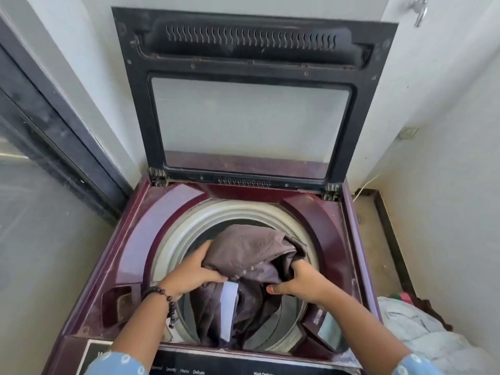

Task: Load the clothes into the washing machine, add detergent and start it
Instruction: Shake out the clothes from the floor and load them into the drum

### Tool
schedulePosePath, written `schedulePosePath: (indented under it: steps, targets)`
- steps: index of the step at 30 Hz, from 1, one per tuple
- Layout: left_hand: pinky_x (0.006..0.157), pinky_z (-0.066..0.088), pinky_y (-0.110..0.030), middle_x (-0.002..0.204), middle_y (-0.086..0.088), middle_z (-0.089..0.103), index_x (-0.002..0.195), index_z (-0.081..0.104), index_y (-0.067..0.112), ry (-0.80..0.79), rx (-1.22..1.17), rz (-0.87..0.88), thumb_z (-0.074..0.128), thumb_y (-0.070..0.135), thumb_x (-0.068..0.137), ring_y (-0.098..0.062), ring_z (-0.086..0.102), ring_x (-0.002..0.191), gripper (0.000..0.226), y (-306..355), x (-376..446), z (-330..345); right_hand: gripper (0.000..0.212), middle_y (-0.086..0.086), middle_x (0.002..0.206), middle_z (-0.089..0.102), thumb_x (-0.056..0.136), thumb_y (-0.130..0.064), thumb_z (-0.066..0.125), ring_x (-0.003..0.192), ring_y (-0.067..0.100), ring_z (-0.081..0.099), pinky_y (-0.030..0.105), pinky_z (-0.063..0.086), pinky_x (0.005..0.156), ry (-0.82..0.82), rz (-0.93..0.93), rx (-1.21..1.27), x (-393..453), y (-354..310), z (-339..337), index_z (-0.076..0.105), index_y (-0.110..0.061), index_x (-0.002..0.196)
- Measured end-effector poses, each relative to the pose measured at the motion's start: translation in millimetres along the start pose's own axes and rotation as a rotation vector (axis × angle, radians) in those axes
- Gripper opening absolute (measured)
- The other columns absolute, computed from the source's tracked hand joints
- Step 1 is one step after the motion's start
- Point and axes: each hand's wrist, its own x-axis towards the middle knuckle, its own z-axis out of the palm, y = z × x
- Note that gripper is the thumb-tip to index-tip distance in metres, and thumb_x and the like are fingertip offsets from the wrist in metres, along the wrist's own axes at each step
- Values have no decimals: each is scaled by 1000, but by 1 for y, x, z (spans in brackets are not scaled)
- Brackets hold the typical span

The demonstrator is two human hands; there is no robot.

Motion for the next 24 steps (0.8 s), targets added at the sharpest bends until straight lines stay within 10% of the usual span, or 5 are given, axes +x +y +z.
schedulePosePath:
  steps: [8, 24]
  targets:
    - [111, 27, -25, 160, 0, 22, 154, 18, 22, -247, 496, -62, 75, 37, 82, -15, 27, 144, 92, -18, 22, 32, 91, 5, 152, 39, 78, -42, 78, 139, 21, 38, 29, 35, 111, -183, 102, -470, 13, -2, 11, 31, -12, 149]
    - [121, 18, -43, 164, -4, -5, 156, -2, 24, -186, 695, 18, 81, 48, 70, -21, 2, 151, 122, -21, 22, 66, 110, 8, 162, 12, 75, -47, 78, 150, 32, -1, 54, 18, 118, -78, -19, -852, -4, 16, 30, 4, -29, 155]
